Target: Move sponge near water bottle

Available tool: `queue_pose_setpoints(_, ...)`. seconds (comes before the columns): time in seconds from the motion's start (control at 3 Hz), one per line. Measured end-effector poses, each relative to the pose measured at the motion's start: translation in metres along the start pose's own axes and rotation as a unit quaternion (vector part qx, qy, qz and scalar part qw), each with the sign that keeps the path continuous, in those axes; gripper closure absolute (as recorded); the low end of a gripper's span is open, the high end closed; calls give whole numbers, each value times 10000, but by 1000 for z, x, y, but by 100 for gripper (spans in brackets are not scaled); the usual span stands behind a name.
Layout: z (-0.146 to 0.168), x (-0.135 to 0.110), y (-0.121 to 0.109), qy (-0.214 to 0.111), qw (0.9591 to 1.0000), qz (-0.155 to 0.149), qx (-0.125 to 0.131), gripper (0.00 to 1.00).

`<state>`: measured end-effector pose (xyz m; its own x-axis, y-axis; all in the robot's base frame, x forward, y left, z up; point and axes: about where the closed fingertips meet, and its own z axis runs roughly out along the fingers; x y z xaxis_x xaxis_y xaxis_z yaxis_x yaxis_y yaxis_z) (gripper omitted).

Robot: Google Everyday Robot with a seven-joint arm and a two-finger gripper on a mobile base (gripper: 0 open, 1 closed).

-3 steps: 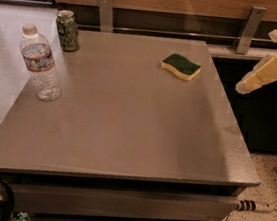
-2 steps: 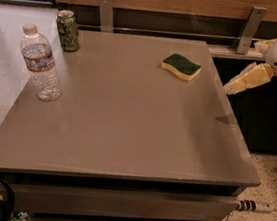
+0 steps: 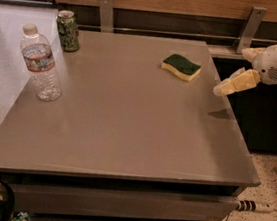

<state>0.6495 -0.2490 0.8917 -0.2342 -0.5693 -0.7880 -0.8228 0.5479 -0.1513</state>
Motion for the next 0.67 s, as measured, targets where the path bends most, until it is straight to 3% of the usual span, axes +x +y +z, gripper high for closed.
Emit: queue_pose_setpoints(0.67, 49, -8, -6, -481, 9982, 26, -363, 0)
